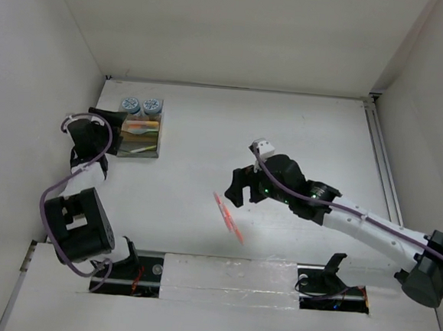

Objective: Sort the stationery into containers
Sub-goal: Place the pen in the storage box, then pick up the pen from the center of the board.

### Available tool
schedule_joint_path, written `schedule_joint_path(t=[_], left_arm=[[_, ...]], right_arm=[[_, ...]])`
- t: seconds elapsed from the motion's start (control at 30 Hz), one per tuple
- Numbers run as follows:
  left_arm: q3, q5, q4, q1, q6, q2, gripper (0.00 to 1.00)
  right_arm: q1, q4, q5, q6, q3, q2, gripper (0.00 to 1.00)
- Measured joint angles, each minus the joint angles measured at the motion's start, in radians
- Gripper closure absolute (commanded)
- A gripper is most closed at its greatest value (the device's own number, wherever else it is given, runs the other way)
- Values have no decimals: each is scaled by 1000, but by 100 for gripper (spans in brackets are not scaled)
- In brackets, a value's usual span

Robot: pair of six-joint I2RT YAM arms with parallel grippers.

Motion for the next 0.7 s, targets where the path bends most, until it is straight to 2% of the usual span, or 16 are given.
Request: schedule_joint_path(t=[0.07,0.2,0.23,0.33,0.5,0.7], left_arm=[[40,24,-55,0,25,-49,1],[121,70,-175,0,96,-153,1],[133,78,-209,0,119,-188,1],[145,95,-317,0,207,-303,1],[143,94,-503,-19,374,-458,1],[97,76,-598,-88,467,-577,1]], right_arm=[[0,-22,24,5,1,54,3],[0,-69,58,26,-4,117,19],[0,-72,65,31,-10,122,29],[0,-76,79,51,-39,134,48],[27,-76,104,97,-89,182,46],[114,-77,127,159,-152,237,46]])
